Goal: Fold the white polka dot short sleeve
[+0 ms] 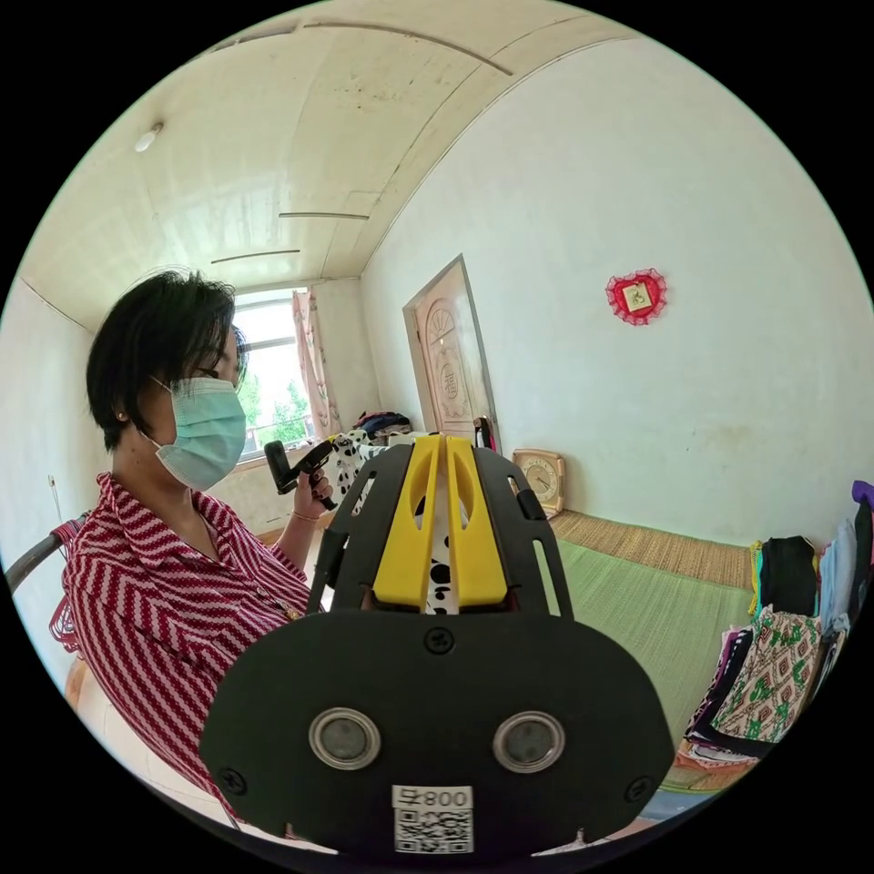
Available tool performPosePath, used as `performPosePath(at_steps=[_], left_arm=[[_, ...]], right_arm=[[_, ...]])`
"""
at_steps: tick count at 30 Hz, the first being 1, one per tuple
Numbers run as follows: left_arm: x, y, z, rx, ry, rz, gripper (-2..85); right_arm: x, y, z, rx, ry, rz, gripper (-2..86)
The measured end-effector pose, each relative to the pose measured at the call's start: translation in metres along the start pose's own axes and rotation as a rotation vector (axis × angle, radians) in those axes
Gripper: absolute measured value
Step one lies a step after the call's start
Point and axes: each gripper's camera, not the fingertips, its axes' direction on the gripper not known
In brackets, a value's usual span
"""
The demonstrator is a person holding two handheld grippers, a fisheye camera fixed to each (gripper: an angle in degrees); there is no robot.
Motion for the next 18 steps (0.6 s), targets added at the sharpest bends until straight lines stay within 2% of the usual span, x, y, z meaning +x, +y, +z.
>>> performPosePath(at_steps=[18], left_arm=[[-0.01, -0.072, 0.023, 0.049, -0.001, 0.002, 0.2]], right_arm=[[-0.084, 0.013, 0.014, -0.004, 0.009, -0.042, 0.8]])
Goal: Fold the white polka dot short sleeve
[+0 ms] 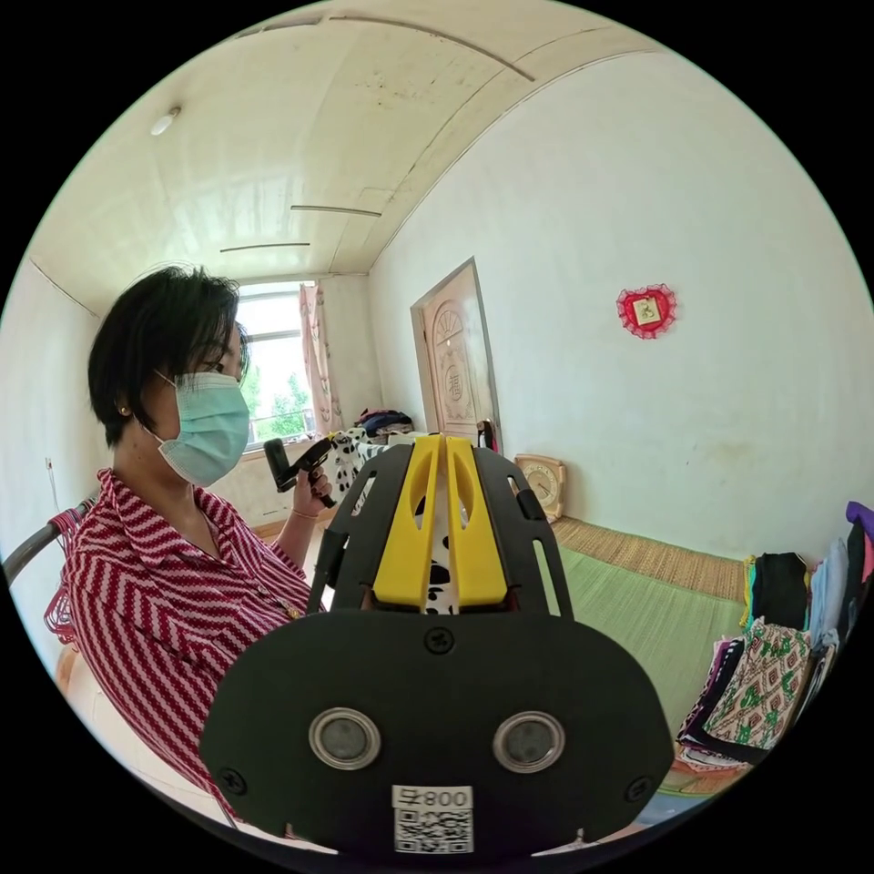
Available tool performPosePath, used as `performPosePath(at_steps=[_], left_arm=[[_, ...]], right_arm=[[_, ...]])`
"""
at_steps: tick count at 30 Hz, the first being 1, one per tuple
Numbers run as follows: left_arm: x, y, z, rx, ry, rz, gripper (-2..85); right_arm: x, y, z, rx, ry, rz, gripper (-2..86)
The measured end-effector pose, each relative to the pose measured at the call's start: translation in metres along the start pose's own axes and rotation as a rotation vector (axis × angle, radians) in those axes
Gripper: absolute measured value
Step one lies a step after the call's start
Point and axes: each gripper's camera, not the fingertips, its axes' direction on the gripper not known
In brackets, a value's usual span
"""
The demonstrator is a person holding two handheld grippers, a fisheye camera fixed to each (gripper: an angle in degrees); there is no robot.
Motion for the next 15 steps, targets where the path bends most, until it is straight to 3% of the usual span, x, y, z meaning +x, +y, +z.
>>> performPosePath(at_steps=[15], left_arm=[[-0.047, -0.085, 0.077, 0.018, 0.007, -0.017, 0.1]], right_arm=[[-0.049, 0.019, 0.05, -0.018, 0.012, 0.009, 0.2]])
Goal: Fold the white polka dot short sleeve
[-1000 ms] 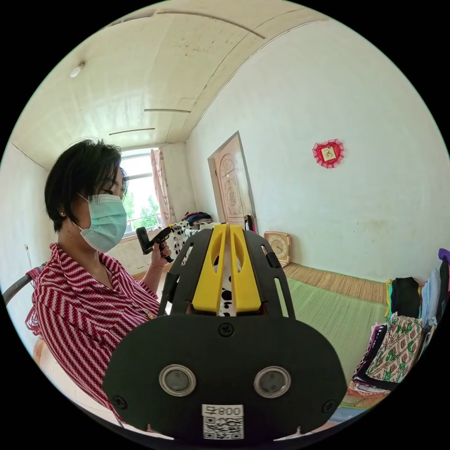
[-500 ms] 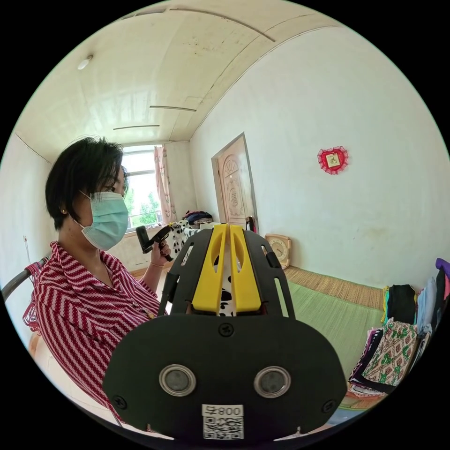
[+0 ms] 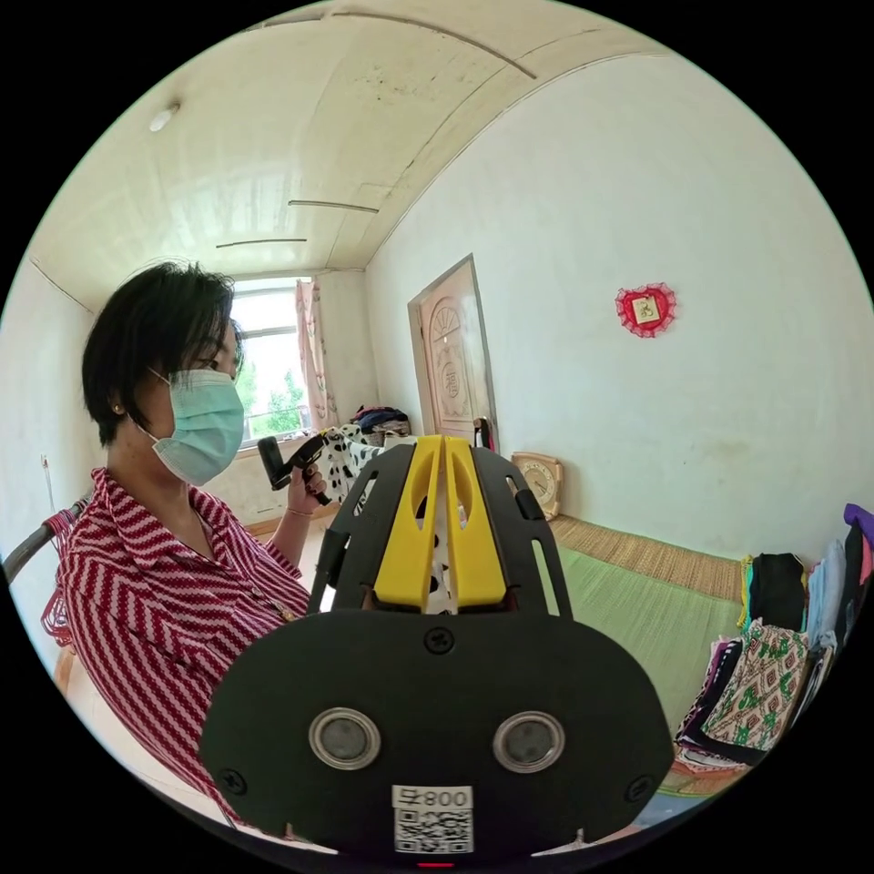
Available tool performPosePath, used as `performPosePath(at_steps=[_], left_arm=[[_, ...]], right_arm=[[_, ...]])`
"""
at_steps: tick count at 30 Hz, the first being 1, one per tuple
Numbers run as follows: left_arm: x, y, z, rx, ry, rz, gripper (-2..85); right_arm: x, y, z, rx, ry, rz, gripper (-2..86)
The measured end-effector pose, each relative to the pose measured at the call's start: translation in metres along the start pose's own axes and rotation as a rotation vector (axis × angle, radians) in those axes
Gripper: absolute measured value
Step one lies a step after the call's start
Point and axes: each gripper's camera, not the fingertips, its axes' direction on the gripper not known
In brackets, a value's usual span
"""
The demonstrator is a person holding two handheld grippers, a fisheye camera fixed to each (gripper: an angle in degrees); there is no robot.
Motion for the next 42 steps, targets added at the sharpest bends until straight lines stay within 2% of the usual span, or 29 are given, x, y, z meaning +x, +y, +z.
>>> performPosePath(at_steps=[10, 17, 22, 26, 31, 33, 37, 42], left_arm=[[-0.078, -0.06, 0.114, -0.074, -0.012, -0.029, 0.1], [-0.181, -0.082, 0.242, -0.208, -0.04, -0.136, 0.2], [-0.289, -0.074, 0.379, -0.395, -0.108, -0.282, 0.3], [-0.369, -0.046, 0.481, -0.559, -0.125, -0.421, 0.6], [-0.463, 0.049, 0.585, -0.898, -0.156, -0.673, 2.1], [-0.475, 0.081, 0.595, -0.969, -0.121, -0.74, 2.6], [-0.484, 0.133, 0.584, -1.109, -0.026, -0.878, 4.5], [-0.49, 0.139, 0.533, -1.071, -0.034, -1.098, 6.9]], right_arm=[[0.03, 0.018, 0.07, -0.038, 0.034, 0.085, 0.1], [0.122, 0.029, 0.18, -0.136, 0.048, 0.233, 0.1], [0.21, 0.042, 0.291, -0.266, 0.114, 0.348, 0.1], [0.307, 0.08, 0.411, -0.453, 0.176, 0.5, 0.3], [0.402, 0.177, 0.511, -0.587, 0.172, 0.769, 0.8], [0.427, 0.24, 0.535, -0.637, 0.146, 0.897, 1.4], [0.417, 0.322, 0.539, -0.691, 0.081, 0.947, 2.0], [0.34, 0.412, 0.491, -0.766, 0.044, 0.994, 2.7]])
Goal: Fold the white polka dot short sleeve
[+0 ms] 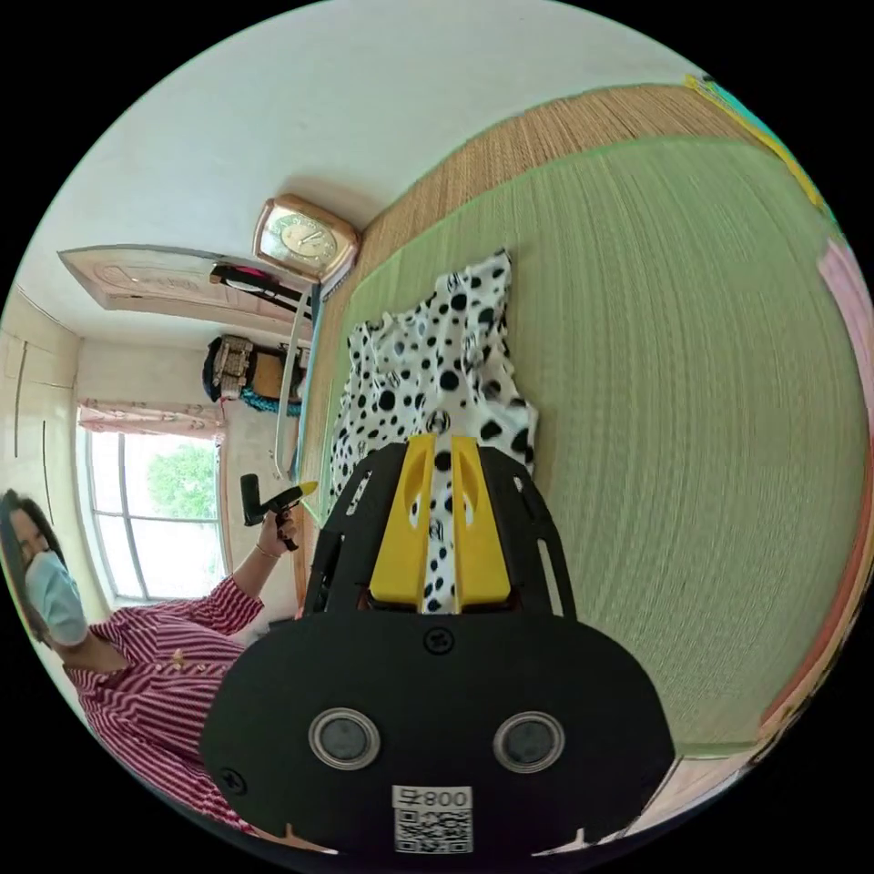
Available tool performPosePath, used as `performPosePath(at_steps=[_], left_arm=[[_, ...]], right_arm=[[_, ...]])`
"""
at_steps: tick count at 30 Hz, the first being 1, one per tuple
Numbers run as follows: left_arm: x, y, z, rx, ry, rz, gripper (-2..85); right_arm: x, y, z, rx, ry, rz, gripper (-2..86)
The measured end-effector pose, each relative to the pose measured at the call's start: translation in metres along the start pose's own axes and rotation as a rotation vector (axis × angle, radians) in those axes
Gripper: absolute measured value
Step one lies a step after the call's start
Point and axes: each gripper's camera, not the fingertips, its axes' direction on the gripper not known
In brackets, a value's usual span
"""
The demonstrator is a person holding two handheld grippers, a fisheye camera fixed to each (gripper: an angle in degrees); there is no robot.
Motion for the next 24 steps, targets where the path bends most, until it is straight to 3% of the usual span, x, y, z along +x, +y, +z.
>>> performPosePath(at_steps=[3, 12, 16, 24], left_arm=[[-0.01, 0.015, -0.019, 0.034, 0.089, -0.101, 8.5], [-0.017, -0.005, -0.02, -0.082, 0.099, -0.2, 12.5], [-0.028, -0.018, -0.01, -0.088, 0.233, -0.262, 11.8], [-0.026, -0.049, -0.019, -0.065, 0.258, -0.248, 9.5]], right_arm=[[0.006, 0.073, 0.007, 0.015, -0.04, 0.037, 3.0], [-0.003, 0.222, 0.039, 0.02, -0.124, 0.137, 6.3], [-0.005, 0.257, 0.055, 0.021, -0.142, 0.178, 7.4], [-0.03, 0.291, 0.106, -0.039, -0.12, 0.213, 9.8]])
